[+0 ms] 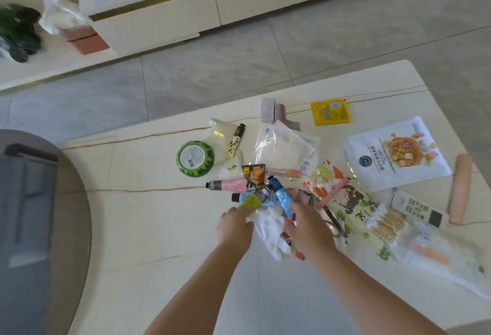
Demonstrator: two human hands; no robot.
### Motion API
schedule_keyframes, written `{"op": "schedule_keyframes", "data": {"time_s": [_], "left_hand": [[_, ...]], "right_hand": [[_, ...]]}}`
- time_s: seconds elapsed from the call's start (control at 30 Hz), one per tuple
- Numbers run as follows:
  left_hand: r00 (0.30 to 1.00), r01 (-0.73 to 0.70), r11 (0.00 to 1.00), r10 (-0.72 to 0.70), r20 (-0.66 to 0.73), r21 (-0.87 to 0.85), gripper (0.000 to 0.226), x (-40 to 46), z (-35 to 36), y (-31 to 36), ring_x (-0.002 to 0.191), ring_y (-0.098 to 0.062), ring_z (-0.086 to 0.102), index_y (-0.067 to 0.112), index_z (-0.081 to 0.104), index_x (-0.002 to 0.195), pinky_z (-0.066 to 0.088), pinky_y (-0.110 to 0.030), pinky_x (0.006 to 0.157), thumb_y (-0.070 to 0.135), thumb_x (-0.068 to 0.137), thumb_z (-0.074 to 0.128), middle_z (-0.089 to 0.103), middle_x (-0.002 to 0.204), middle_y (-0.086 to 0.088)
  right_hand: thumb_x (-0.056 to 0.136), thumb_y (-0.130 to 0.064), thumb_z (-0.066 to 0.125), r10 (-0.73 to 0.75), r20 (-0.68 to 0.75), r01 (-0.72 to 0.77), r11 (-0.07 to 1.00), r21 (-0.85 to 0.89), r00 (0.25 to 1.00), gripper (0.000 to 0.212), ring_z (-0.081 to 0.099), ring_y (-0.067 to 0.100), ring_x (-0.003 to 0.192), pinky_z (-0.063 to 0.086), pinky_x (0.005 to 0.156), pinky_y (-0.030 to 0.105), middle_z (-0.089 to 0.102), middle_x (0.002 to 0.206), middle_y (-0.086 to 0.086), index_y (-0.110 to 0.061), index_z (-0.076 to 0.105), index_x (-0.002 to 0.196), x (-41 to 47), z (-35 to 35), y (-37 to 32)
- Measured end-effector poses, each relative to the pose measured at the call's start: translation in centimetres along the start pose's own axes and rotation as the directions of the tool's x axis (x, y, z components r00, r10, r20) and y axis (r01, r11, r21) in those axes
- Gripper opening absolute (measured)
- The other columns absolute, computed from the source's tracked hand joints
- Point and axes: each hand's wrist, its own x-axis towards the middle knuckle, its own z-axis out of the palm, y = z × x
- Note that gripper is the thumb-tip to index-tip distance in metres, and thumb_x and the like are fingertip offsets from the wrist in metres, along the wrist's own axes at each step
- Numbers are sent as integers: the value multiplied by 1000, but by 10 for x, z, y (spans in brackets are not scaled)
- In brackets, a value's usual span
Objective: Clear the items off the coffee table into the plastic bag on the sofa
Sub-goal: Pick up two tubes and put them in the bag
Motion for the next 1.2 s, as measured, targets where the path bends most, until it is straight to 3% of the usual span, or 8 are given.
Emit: {"op": "schedule_keyframes", "data": {"time_s": [0.17,0.37,0.6,0.73,0.9,1.07,1.13,1.2], "left_hand": [[997,-19,995,26,-67,98,38,53,24,1,114,-28,47,22,56,126,42,-35,92,10,92,45,55,122,-7],[982,74,977,-37,-183,199,37,77,50,-2,113,-26,50,20,44,128,40,-35,90,21,92,53,50,122,-5],[989,26,966,12,-145,256,29,74,59,-11,111,-23,51,21,51,123,38,-32,92,28,95,46,54,120,-2],[984,64,971,-23,-176,230,25,64,49,-18,114,-22,46,18,52,114,37,-33,94,32,96,43,54,118,-2],[972,-44,974,93,-215,220,32,74,29,-18,122,-21,38,19,55,120,34,-31,98,35,92,52,47,128,3],[975,-91,944,149,-163,319,34,92,33,-6,122,-21,44,16,50,122,34,-31,100,33,93,53,51,128,-1],[983,-21,933,85,-164,360,44,89,43,-9,121,-23,45,15,43,128,35,-33,99,34,91,56,53,127,-3],[986,61,946,-8,-164,317,47,82,53,-15,117,-24,48,14,41,125,37,-33,96,36,88,59,57,121,-4]], "right_hand": [[94,-23,48,-127,-114,108,981,-161,985,36,47,20,114,42,92,29,52,124,1,-16,45,129,49,26,6],[95,-28,50,-123,-145,79,958,-274,982,32,54,19,106,45,85,30,58,116,0,-16,47,124,80,51,13],[90,-29,56,-14,-65,2,981,-194,998,33,58,22,94,51,75,35,59,108,5,-12,47,117,80,55,14],[92,-37,51,57,-74,-66,990,-124,996,34,52,19,82,44,60,30,56,101,4,-10,45,113,72,44,17],[90,-52,48,111,-72,-114,993,-32,991,57,63,25,83,44,56,30,64,97,5,-8,37,125,71,35,26],[93,-30,50,81,-74,-85,995,-51,994,42,60,20,76,40,49,24,63,100,6,-9,36,127,66,30,34],[94,-26,50,115,-74,-117,993,-23,991,37,53,17,67,30,44,21,59,93,5,-9,38,124,61,31,39],[93,-24,51,171,-74,-171,985,19,982,32,50,17,64,32,45,23,54,84,3,-9,41,119,56,33,47]]}}
